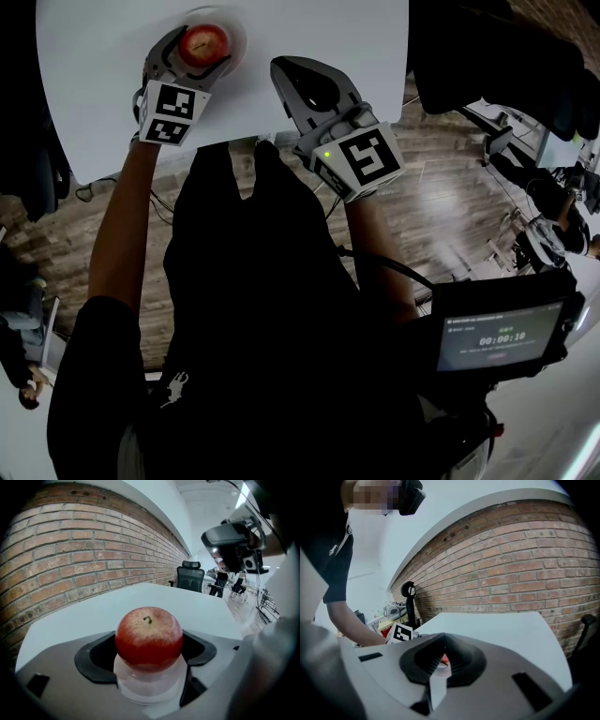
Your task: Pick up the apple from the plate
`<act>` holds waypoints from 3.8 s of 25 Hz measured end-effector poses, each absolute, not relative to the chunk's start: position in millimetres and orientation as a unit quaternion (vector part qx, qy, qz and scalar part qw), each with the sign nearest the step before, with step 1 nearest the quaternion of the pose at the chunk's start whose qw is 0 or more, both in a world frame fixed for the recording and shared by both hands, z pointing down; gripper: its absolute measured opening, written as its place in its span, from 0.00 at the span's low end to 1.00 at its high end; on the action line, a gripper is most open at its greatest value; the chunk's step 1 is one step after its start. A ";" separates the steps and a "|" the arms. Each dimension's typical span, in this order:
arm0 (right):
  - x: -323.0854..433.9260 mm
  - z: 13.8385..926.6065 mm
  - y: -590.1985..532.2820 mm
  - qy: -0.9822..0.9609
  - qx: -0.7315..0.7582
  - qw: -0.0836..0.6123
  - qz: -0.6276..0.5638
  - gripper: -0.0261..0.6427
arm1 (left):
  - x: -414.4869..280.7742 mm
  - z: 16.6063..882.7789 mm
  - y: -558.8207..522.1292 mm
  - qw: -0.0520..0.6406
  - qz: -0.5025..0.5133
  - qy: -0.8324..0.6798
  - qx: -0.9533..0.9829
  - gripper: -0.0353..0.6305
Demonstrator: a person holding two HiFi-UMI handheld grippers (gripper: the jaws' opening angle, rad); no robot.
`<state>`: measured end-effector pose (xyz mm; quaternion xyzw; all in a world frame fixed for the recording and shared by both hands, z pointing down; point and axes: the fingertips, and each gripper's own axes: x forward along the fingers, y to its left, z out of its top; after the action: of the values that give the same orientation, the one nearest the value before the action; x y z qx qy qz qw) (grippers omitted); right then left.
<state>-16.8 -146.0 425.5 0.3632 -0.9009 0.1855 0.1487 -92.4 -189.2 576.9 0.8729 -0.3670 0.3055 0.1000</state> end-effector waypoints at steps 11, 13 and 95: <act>-18.6 425.5 -148.7 -0.908 0.353 0.150 0.170 0.04 | -91.8 569.2 -193.1 0.105 0.289 -0.381 0.872 0.66; -21.0 422.5 -150.1 -0.911 0.350 0.144 0.164 0.04 | -92.6 568.2 -191.4 0.107 0.288 -0.383 0.871 0.66; -11.0 312.7 -106.7 -0.956 0.283 0.057 0.056 0.04 | -54.4 356.4 -97.5 0.022 0.206 -0.437 0.875 0.66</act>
<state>-11.0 -106.7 312.7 0.2828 -0.9558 0.0565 0.0570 -54.4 -97.5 356.4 0.8754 -0.4366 0.2064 0.0223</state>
